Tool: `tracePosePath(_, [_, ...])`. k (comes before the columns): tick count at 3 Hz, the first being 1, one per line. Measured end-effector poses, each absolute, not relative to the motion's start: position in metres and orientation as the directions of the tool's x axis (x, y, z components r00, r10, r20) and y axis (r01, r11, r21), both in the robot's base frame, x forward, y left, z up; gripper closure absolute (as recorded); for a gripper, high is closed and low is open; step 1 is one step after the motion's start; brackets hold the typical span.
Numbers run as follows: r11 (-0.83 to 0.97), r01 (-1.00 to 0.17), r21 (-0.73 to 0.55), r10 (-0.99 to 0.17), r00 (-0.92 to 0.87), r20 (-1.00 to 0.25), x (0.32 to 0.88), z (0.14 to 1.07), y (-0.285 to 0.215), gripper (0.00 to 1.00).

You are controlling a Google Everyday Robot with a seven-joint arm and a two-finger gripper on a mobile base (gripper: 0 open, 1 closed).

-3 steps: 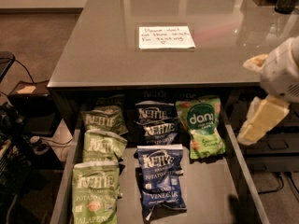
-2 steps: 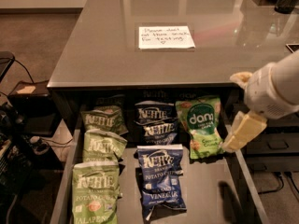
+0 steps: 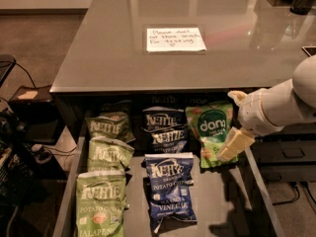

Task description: Pick green rice chip bag from top drawer and place on counter

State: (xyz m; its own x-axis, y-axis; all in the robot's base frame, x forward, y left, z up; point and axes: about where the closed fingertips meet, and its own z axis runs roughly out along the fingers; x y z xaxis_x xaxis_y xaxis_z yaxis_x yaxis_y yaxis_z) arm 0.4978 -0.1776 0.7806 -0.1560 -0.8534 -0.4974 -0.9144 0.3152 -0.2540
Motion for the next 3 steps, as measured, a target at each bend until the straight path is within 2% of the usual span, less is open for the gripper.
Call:
tracePosePath(1, [0.316,-0.914,-0.254,-0.853,-0.156,-0.497,0.498,0.780,-0.178,0.00])
tracePosePath(3, [0.458,-0.847,-0.271,-0.830,-0.298,-0.471,0.530,0.741,-0.191,0.00])
